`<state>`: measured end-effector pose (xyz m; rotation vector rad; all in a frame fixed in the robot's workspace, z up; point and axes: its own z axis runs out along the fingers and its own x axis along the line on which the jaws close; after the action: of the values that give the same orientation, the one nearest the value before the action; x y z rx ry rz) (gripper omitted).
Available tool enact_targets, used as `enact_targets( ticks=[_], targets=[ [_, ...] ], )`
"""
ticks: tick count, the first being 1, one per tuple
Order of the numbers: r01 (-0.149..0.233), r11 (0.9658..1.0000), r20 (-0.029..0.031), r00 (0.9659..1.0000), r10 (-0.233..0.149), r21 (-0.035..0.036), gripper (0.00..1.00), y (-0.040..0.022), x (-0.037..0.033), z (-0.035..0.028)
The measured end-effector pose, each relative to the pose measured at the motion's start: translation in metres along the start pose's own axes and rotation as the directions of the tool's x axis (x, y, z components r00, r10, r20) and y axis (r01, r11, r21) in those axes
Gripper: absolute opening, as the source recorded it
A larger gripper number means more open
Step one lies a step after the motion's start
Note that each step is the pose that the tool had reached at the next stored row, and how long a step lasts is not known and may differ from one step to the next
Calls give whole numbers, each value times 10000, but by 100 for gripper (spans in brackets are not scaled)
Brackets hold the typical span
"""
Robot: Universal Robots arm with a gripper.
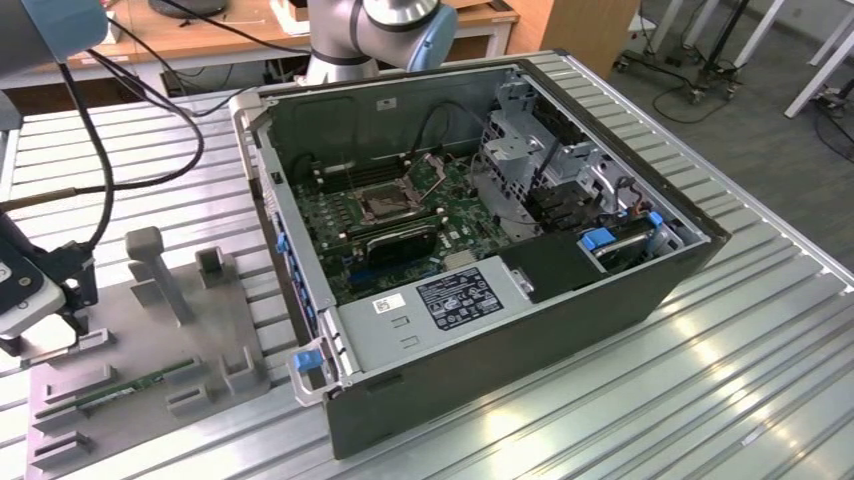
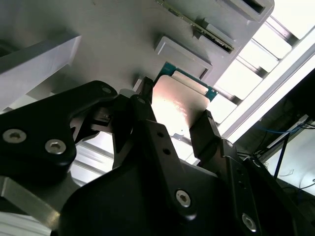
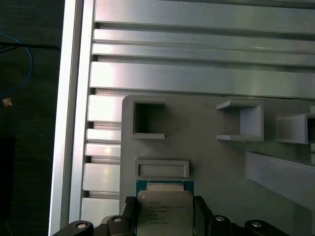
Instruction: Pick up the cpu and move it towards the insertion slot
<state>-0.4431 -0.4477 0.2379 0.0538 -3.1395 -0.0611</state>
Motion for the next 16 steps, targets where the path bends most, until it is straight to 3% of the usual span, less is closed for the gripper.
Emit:
enact_targets(
  ticks=[16],
  targets=[
    [0,10000,-1,10000,0,0,55,4,0,-107]
  ],
)
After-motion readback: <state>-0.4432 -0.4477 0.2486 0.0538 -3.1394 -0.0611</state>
